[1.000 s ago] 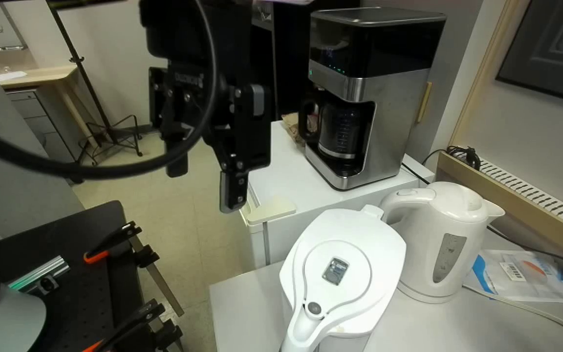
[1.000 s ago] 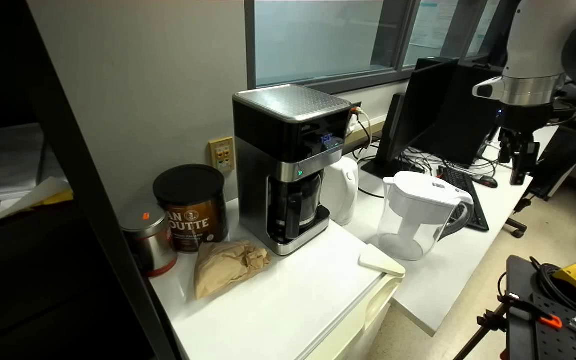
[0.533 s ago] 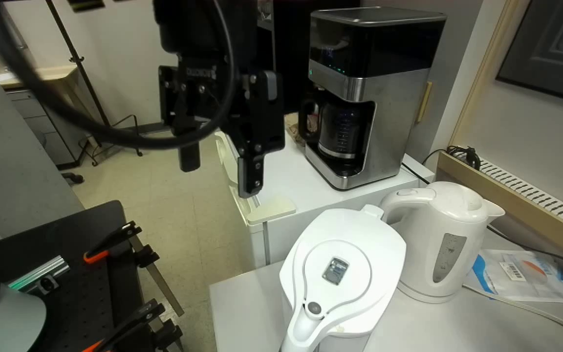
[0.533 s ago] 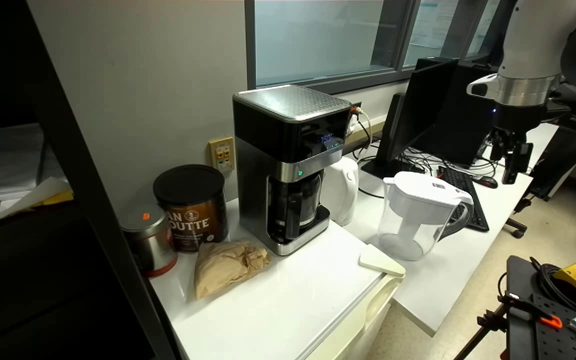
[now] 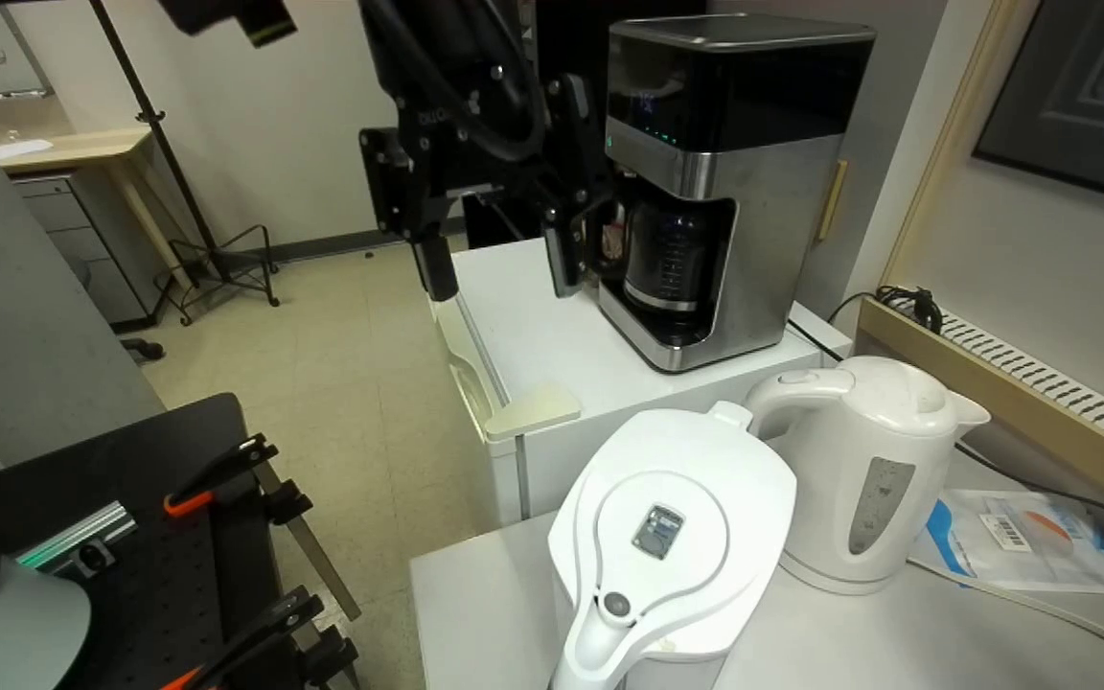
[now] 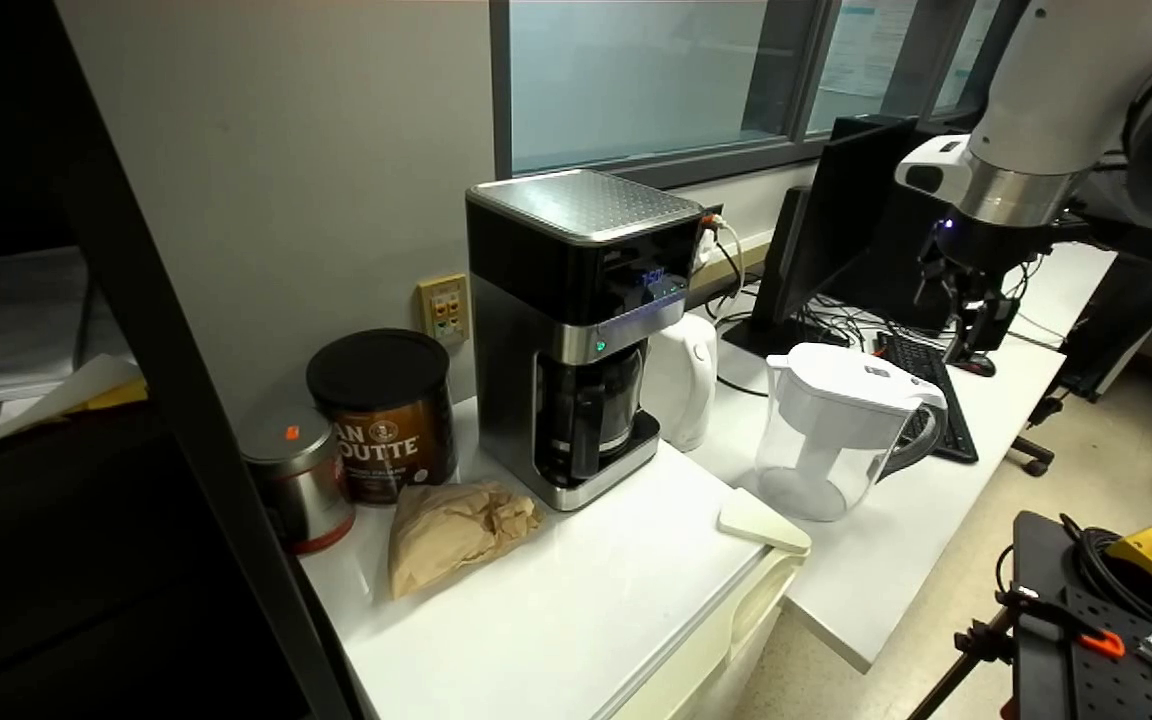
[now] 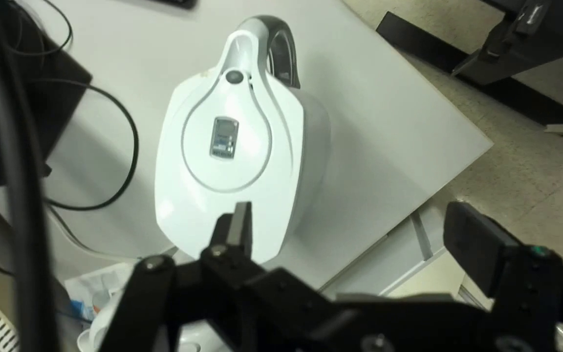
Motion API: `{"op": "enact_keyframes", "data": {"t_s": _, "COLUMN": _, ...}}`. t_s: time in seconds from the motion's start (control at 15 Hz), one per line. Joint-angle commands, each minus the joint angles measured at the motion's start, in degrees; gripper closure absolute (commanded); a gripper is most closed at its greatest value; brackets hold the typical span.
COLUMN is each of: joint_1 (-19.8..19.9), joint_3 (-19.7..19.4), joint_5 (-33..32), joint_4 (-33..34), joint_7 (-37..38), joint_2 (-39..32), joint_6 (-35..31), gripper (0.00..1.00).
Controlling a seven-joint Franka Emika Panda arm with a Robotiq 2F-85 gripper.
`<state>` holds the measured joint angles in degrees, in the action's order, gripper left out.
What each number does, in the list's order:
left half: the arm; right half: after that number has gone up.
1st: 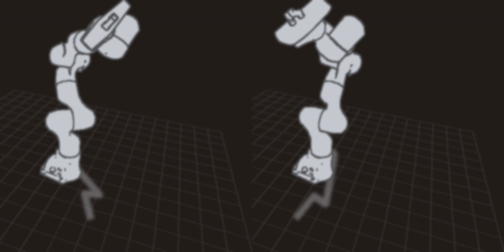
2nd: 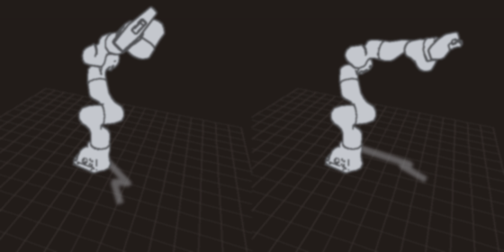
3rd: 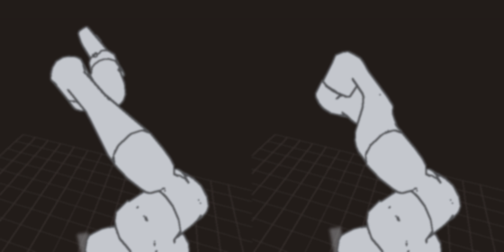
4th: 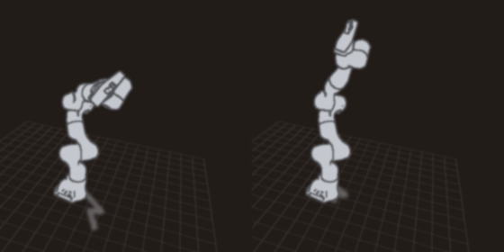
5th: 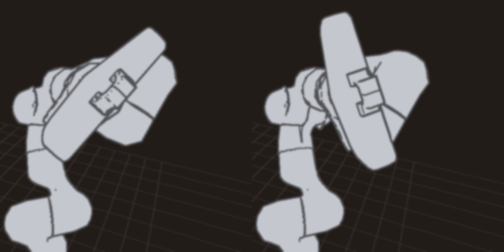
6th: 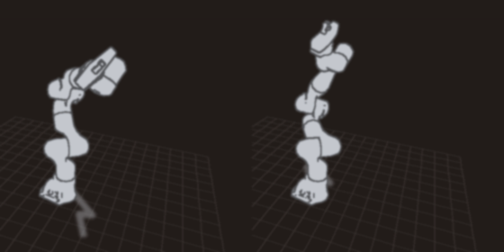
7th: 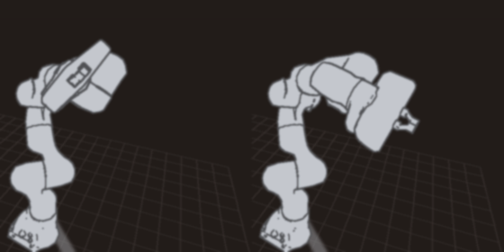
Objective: Press a button on the coffeemaker.
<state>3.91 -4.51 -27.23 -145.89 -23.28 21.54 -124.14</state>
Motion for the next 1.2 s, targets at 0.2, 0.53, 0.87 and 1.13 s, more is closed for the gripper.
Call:
{"op": "enact_keyframes", "data": {"t_s": 0.2, "joint_1": -1.4, "joint_3": 3.2, "joint_5": -8.2, "joint_4": -2.9, "joint_7": 2.3, "joint_2": -1.1, "joint_6": -13.4, "gripper": 0.51}}
{"op": "enact_keyframes", "data": {"t_s": 0.53, "joint_1": -1.8, "joint_3": 5.4, "joint_5": -14.0, "joint_4": -2.8, "joint_7": 5.1, "joint_2": -3.1, "joint_6": -21.3, "gripper": 0.89}}
{"op": "enact_keyframes", "data": {"t_s": 0.87, "joint_1": -1.9, "joint_3": 7.0, "joint_5": -19.9, "joint_4": -1.0, "joint_7": 9.8, "joint_2": -6.5, "joint_6": -27.5, "gripper": 1.0}}
{"op": "enact_keyframes", "data": {"t_s": 1.13, "joint_1": -1.7, "joint_3": 8.2, "joint_5": -25.9, "joint_4": 1.4, "joint_7": 14.8, "joint_2": -9.6, "joint_6": -30.5, "gripper": 1.0}}
